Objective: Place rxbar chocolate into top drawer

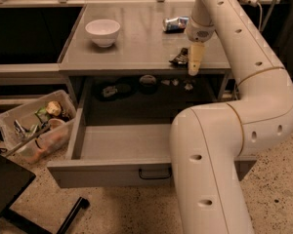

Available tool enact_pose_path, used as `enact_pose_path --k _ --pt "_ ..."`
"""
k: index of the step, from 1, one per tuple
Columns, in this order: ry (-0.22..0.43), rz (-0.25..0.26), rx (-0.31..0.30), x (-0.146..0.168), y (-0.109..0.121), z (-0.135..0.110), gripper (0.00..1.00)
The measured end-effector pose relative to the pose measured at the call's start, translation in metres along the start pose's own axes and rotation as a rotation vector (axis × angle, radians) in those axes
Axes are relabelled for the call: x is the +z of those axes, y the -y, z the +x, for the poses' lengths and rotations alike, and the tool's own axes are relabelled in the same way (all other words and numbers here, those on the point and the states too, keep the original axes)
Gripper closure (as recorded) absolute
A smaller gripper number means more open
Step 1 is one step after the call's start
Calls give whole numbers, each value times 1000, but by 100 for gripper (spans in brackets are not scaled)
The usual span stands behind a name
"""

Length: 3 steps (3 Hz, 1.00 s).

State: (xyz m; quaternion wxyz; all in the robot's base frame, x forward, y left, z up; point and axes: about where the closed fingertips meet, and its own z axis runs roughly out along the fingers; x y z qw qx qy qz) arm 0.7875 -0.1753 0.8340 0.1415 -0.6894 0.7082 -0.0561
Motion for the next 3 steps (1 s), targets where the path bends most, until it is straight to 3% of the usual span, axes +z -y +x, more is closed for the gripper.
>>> enact_pose_path --k 3 --pt "-21 -67 -37 16 -10 -17 0"
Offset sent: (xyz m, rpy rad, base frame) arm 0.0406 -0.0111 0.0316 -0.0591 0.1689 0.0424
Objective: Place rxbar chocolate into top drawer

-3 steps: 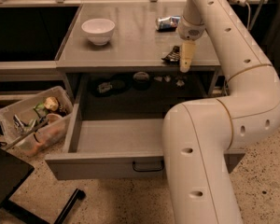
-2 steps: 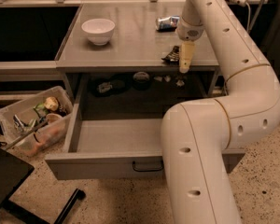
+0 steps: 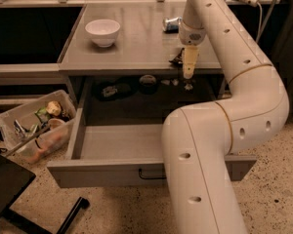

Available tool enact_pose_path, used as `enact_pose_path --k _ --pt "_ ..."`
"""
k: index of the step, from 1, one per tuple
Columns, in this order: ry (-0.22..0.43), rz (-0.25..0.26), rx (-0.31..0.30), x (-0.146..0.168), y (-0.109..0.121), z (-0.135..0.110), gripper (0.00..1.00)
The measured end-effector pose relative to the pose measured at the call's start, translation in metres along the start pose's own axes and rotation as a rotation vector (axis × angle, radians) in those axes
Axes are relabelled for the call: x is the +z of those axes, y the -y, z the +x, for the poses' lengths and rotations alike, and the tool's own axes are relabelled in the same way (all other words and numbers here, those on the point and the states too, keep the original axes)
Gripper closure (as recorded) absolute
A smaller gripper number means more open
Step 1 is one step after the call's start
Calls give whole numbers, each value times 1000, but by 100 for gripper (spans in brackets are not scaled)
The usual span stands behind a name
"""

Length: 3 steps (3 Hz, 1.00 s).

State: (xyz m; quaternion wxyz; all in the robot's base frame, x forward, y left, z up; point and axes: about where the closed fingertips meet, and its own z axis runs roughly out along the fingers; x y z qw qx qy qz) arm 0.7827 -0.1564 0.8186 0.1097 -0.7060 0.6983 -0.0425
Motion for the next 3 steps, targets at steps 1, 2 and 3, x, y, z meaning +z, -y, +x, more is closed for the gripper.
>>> enact_pose_path --k 1,2,3 --pt "0 -7 2 -3 -1 -7 0" --pt "-11 7 50 -19 -3 0 0" --pt "-38 31 121 -43 -8 22 0"
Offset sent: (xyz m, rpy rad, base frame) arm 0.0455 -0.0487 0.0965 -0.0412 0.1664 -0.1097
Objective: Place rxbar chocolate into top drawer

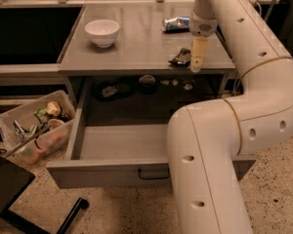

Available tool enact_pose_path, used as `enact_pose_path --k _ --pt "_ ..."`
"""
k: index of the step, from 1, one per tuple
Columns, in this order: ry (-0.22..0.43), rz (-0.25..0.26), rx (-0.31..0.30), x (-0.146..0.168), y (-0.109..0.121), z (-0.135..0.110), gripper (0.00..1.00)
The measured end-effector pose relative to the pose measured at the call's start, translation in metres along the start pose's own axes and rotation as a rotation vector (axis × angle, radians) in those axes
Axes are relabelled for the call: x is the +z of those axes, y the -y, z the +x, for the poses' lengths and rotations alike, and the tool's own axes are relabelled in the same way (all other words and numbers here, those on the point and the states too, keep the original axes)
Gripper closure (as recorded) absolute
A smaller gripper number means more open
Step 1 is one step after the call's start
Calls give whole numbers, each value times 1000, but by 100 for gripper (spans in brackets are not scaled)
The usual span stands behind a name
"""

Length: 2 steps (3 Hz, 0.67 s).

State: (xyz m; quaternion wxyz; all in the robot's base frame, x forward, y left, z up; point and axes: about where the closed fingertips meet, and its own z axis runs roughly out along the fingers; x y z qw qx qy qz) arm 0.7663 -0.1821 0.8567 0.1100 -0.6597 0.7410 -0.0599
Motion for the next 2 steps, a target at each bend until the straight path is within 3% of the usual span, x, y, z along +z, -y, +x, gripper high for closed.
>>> enact_pose_path --k 1,2 --pt "2 -6 41 -6 -5 13 0" --pt "34 -41 21 7 -10 3 0"
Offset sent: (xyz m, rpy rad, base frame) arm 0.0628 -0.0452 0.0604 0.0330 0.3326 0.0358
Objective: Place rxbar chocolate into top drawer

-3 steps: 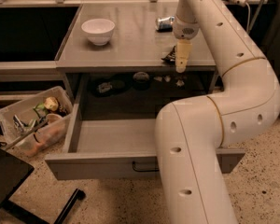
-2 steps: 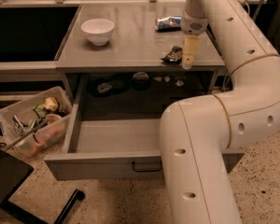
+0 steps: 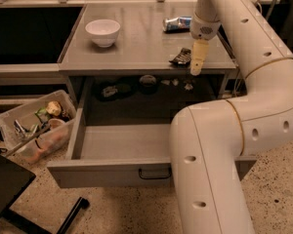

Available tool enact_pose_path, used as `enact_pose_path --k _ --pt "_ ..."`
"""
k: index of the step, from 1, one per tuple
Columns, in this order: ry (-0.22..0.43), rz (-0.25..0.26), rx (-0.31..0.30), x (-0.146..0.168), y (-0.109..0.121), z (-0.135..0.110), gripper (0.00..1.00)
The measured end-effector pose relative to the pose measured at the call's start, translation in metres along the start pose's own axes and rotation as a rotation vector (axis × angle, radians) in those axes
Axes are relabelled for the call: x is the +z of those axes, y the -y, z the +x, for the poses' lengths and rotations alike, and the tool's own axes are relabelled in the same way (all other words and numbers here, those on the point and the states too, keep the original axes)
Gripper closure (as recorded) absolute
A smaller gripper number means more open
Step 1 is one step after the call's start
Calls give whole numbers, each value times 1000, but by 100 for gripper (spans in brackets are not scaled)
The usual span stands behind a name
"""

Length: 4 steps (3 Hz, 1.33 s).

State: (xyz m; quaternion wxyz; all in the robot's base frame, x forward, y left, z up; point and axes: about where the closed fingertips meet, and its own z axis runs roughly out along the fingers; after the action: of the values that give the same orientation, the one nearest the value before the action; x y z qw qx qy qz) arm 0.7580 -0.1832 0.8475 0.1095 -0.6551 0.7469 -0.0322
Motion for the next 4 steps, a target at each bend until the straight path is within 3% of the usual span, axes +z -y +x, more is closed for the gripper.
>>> enact_pose_path --k 2,4 --pt "43 -42 -71 17 -4 -31 0" --pt "31 -69 -76 26 -8 -36 0"
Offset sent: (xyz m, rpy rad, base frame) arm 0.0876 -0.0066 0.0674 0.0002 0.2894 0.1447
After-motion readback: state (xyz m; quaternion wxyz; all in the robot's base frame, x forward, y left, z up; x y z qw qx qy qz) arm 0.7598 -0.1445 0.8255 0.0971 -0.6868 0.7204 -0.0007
